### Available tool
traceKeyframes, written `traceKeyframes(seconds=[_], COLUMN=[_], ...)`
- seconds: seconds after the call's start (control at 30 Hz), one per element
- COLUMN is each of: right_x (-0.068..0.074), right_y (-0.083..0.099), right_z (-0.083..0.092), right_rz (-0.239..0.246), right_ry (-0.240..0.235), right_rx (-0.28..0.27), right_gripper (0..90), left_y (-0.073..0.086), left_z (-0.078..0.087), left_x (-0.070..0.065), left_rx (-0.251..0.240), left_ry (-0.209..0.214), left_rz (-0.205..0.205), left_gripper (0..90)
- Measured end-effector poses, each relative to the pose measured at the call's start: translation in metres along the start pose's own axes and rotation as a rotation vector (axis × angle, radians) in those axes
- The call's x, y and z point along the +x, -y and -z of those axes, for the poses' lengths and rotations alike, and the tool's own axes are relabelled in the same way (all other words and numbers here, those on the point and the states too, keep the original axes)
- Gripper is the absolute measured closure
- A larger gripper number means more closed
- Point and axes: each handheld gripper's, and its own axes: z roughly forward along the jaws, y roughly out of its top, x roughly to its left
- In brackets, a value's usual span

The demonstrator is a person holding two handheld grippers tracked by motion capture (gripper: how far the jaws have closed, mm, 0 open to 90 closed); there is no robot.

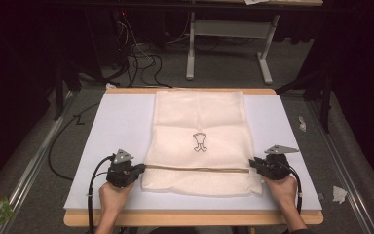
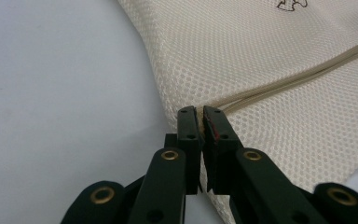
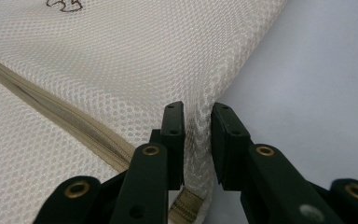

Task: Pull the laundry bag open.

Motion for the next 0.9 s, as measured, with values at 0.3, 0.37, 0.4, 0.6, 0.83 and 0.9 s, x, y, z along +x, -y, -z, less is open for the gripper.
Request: traceKeyframes(seconds=[0.3,0.37,0.4,0.6,0.83,0.9], right_x=[0.003,0.004,0.003,0.001,-0.005,-0.006], right_y=[0.0,-0.001,-0.001,-0.003,-0.006,-0.006], right_z=[0.002,0.004,0.004,0.014,0.027,0.032], right_rz=[0.003,0.001,0.006,-0.006,-0.015,-0.031], right_ry=[0.012,0.021,0.023,0.029,0.031,0.034], right_rx=[-0.028,-0.037,-0.043,-0.083,-0.141,-0.157], right_gripper=[60.7,58.4,57.3,55.0,54.2,53.8], left_y=[0.0,-0.001,-0.002,-0.007,-0.013,-0.014], left_z=[-0.001,0.001,0.002,0.009,0.023,0.027], left_x=[-0.003,-0.003,-0.003,-0.004,0.001,0.003], left_rx=[-0.024,-0.038,-0.044,-0.079,-0.128,-0.144], left_ry=[-0.001,-0.002,-0.004,-0.021,-0.043,-0.05], left_rz=[-0.021,-0.022,-0.022,-0.029,-0.021,-0.024], left_gripper=[75.8,71.4,69.4,57.1,49.6,48.3])
